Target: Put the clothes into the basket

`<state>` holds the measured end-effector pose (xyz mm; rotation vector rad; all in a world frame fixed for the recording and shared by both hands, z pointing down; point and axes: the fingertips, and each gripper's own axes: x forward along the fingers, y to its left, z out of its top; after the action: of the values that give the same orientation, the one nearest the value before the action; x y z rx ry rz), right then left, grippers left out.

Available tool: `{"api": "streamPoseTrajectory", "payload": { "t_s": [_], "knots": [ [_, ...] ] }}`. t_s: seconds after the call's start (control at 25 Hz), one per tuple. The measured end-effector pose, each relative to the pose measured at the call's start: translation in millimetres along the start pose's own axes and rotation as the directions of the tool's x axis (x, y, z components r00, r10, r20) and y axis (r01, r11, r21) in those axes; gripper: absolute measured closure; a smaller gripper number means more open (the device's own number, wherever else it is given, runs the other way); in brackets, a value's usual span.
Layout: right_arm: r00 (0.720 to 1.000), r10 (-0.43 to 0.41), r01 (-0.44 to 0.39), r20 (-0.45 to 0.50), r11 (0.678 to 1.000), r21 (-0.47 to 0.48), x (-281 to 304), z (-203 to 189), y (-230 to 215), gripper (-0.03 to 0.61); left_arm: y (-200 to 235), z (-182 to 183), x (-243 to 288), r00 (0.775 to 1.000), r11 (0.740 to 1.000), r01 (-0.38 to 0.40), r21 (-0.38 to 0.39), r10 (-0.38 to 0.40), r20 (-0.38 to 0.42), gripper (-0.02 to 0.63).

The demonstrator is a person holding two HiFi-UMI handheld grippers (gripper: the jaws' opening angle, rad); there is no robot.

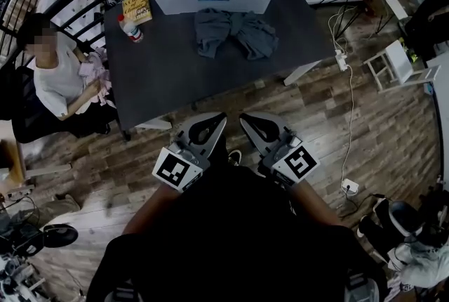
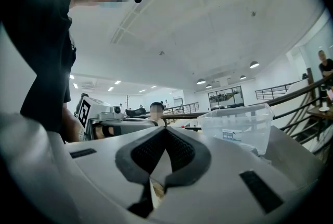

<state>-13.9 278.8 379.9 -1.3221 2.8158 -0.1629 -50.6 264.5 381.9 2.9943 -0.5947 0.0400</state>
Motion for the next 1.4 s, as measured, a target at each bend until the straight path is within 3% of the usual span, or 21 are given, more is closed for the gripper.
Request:
{"api": "streamPoseTrajectory", "payload": {
  "t_s": [0.4, 1.04, 1.32, 1.4],
  "knots": [
    [1.000, -0.008, 0.008, -0.006, 1.000, -0.005, 13.9, 4.6, -31.2, 0.561, 21.3, 2.7, 26.8, 1.000, 1.000, 0.003, -0.013, -0.003, -0.006, 0.611],
    [0.999, -0.025, 0.026, -0.038, 0.999, 0.030, 65.9, 11.3, -91.0, 0.561, 91.1, 8.1, 78.1, 0.999, 1.000, 0.030, 0.008, -0.030, 0.010, 0.611],
    [0.999, -0.030, 0.031, -0.034, 0.999, 0.033, 88.2, 15.3, -116.1, 0.561, 117.1, 8.4, 98.0, 0.999, 0.999, 0.046, -0.008, -0.046, -0.009, 0.611],
    [1.000, -0.025, 0.025, 0.006, 0.999, 0.027, 95.3, 19.5, -122.9, 0.561, 124.6, 9.2, 103.1, 0.999, 0.999, 0.051, -0.016, -0.051, -0.015, 0.611]
  ]
}}
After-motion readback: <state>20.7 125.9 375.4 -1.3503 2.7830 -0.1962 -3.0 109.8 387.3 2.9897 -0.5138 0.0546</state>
